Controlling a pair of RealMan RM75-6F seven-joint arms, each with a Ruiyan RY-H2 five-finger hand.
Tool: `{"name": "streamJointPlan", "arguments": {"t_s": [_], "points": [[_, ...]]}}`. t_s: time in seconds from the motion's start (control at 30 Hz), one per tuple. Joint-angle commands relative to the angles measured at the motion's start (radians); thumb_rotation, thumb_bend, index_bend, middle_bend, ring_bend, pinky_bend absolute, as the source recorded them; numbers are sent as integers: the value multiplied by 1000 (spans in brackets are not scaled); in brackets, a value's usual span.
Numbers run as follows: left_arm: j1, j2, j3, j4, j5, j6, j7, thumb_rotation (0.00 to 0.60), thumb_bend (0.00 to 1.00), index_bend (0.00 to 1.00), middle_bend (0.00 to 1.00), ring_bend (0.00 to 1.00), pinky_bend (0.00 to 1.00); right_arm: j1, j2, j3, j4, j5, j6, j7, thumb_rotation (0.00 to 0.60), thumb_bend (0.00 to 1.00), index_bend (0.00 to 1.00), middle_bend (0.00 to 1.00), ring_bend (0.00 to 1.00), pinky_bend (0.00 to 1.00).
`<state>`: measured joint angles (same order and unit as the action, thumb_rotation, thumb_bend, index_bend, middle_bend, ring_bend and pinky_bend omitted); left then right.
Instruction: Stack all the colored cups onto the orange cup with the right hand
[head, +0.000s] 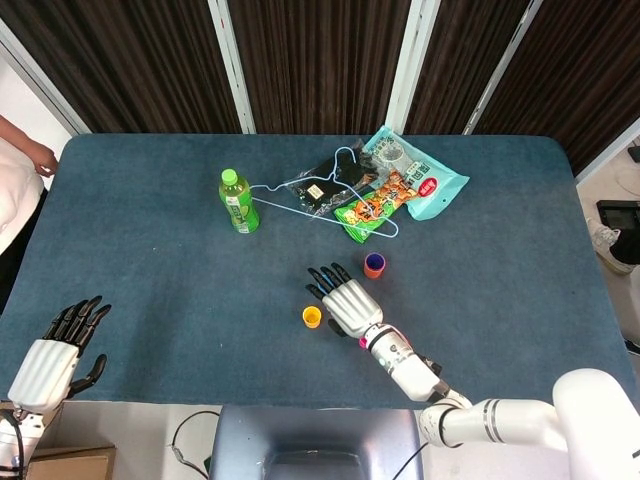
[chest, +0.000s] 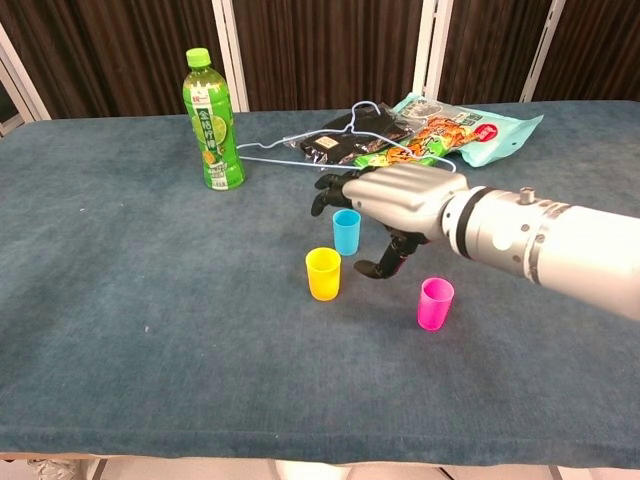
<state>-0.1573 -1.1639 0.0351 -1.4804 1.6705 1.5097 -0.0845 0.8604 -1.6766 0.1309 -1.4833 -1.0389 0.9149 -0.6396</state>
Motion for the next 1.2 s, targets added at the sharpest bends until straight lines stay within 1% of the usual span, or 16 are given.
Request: {"name": "streamJointPlan", "arguments": {"t_s": [0.03,0.1,0.3,0.4,0.57,0.67,0.77,0.83,0.9,1.0,1.1,1.2], "points": [[0,0,1,0,1,1,0,600,455,0,0,13,121,5,-16,-4,13,4,-4,-4,600,492,304,0,0,0],[1,1,1,-2,2,1,2,600,455,0,0,13,121,11,-36,-5,32,5,-10,-1,600,493,322,0,0,0],[2,2,0,0,4,6,-3,600,455,0,0,13,121,20,-93,1,92,14,-12,9,600,493,467,0,0,0],[3,3,1,2,4,6,-9,600,455,0,0,12,121,21,-110,6,106,12,-7,18,600,493,527,0,0,0],[3,4,3,4,9,8,-13,600,455,0,0,13,121,15,-121,12,112,-4,19,29,600,492,595,17,0,0],[3,4,3,4,11,9,-14,600,454,0,0,13,121,1,-106,24,89,-35,55,60,600,492,601,24,0,0],[4,5,4,3,14,11,-13,600,455,0,0,13,121,-25,-75,54,62,-90,134,115,600,492,600,28,0,0],[4,5,5,2,15,11,-12,600,455,0,0,13,121,-46,-51,77,66,-111,197,124,600,492,600,30,0,0],[4,4,5,2,15,11,-11,600,454,0,0,13,121,-64,-23,104,67,-86,227,114,600,492,600,31,0,0],[3,2,6,1,14,5,-7,600,454,0,0,13,121,-79,16,140,81,-21,225,102,600,492,601,31,0,0],[1,1,6,0,13,0,-3,600,455,0,0,13,121,-81,36,156,121,42,195,82,600,492,603,33,0,0],[-1,-2,7,-1,15,-4,3,600,455,0,0,13,121,-77,40,154,152,92,148,72,600,492,603,33,0,0]]}}
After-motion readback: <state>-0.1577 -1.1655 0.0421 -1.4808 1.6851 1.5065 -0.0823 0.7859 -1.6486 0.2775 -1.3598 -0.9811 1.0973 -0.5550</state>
